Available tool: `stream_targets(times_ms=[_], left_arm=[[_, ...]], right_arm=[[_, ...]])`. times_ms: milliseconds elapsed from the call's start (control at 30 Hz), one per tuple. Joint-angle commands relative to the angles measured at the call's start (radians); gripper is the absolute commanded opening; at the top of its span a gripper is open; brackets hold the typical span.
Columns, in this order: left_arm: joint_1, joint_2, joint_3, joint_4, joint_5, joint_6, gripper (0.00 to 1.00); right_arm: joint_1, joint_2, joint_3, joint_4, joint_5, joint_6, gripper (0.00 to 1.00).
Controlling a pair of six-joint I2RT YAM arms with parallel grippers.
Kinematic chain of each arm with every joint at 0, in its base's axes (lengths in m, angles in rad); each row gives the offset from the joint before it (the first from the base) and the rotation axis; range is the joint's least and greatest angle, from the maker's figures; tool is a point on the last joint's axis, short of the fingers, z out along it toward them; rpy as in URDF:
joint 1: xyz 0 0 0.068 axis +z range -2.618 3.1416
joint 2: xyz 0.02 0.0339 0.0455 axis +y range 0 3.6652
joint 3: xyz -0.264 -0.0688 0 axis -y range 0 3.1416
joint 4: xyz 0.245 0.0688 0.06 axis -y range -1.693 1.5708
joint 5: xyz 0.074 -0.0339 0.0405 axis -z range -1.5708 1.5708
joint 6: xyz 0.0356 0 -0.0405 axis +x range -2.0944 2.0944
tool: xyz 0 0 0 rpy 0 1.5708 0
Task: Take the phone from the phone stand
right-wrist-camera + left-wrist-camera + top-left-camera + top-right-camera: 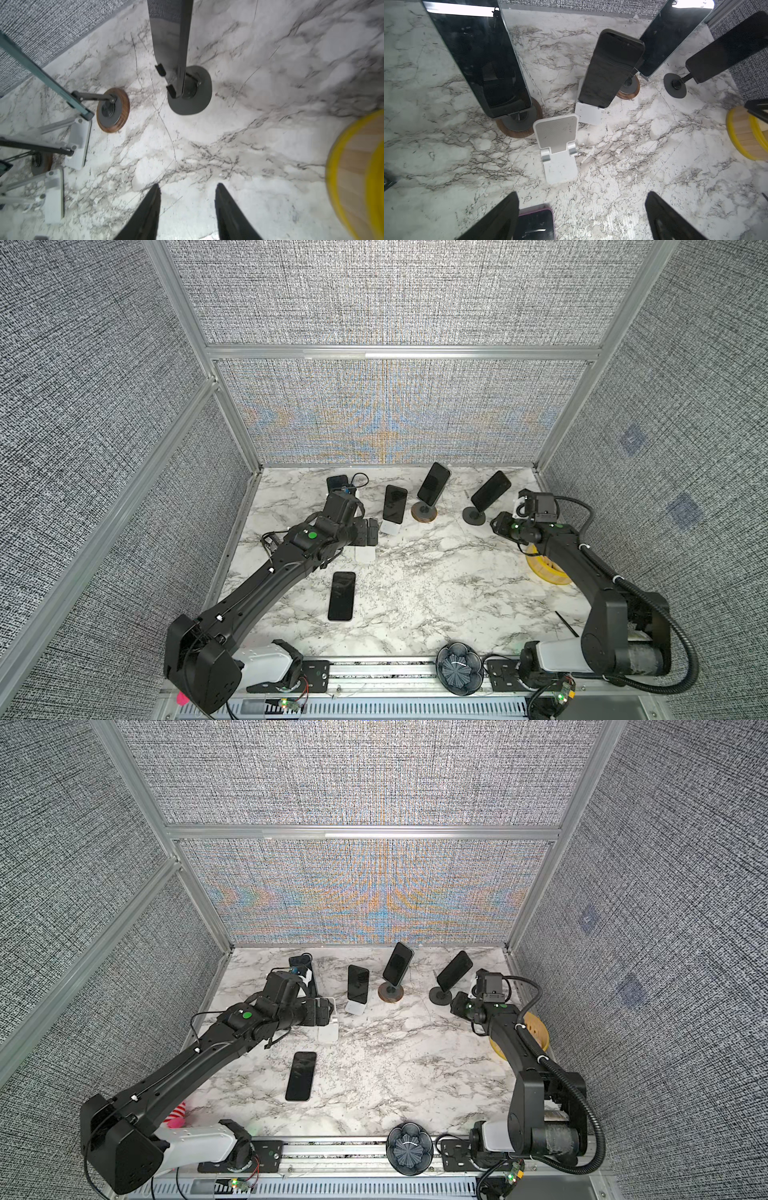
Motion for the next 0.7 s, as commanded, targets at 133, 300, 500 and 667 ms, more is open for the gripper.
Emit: stream_targets(times_ms=[133,300,500,667], left_arm=[[-0.004,-0.002,-0.007,0.041,0.036,0.016,0.96],[-0.014,0.002,-0.009,0.073,0.073,0.009,0.96],[-0.024,0.02,-0.001,0.089,0.082,0.011,0.96],[-0.026,0.022,-0.005,0.1,0.081,0.01,0.96]], right_arm=[[-0.117,0.004,-0.131,0.217,-0.208,0.15,0.3],[-0.179,0.1,-0.164,0.404,-0.359,0.22,0.33],[-0.159,0.161,-0.139,0.551,-0.377,0.103,0.41],[-0.147,0.202,-0.124,0.655,-0.337,0.044,0.42]])
